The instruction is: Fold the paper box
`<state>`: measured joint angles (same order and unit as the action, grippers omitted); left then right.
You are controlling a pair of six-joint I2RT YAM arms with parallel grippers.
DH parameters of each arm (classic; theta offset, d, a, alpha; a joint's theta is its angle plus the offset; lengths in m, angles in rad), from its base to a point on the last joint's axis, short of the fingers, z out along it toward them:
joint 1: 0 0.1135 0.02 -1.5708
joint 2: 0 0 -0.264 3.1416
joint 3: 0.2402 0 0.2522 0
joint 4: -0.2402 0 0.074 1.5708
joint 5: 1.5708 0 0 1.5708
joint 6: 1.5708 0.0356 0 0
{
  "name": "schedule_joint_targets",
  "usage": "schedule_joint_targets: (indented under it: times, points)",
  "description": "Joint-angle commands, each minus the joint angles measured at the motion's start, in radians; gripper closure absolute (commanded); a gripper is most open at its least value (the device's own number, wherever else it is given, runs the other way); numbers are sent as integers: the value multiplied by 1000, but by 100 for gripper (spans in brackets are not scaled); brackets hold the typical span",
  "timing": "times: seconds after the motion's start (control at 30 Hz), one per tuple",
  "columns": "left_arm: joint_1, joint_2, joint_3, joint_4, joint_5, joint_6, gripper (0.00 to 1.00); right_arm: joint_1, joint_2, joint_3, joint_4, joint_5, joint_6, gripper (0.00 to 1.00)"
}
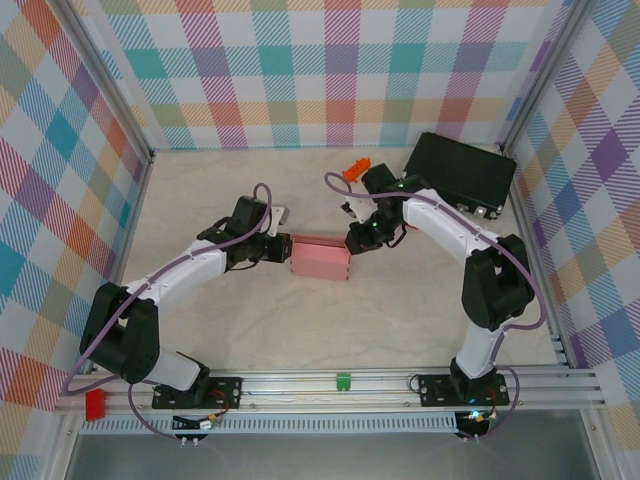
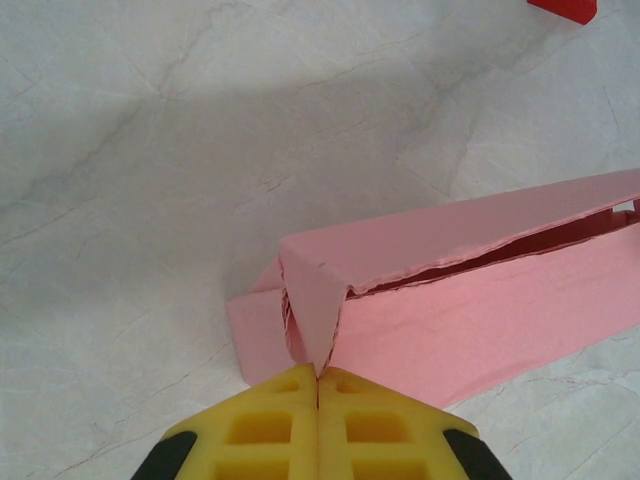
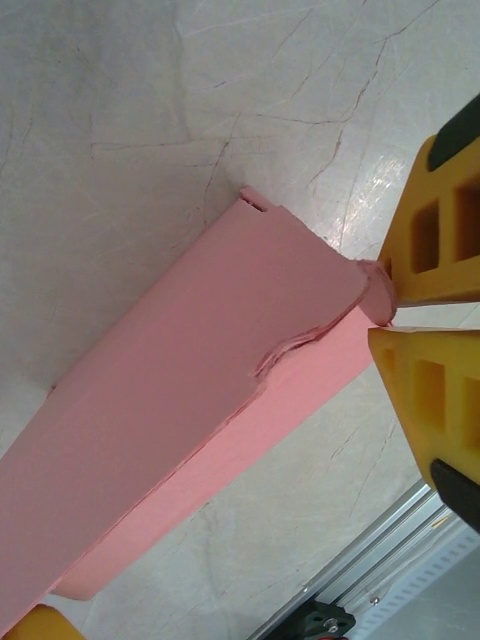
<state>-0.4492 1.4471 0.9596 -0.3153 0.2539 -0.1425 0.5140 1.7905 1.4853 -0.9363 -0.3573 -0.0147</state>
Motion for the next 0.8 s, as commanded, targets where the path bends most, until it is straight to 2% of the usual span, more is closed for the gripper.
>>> schedule_joint_targets:
  times: [0.0, 0.5, 0.77]
  points:
    - [-3, -2, -37, -26, 7, -11, 98, 15, 14, -20, -9, -35, -13, 85]
    - [-5, -26, -81, -10, -10, -13, 100, 30, -18, -52, -5, -26, -27, 84]
    - [-7, -30, -93, -11, -17, -5, 100, 32, -59, -74, 36, -11, -24, 75]
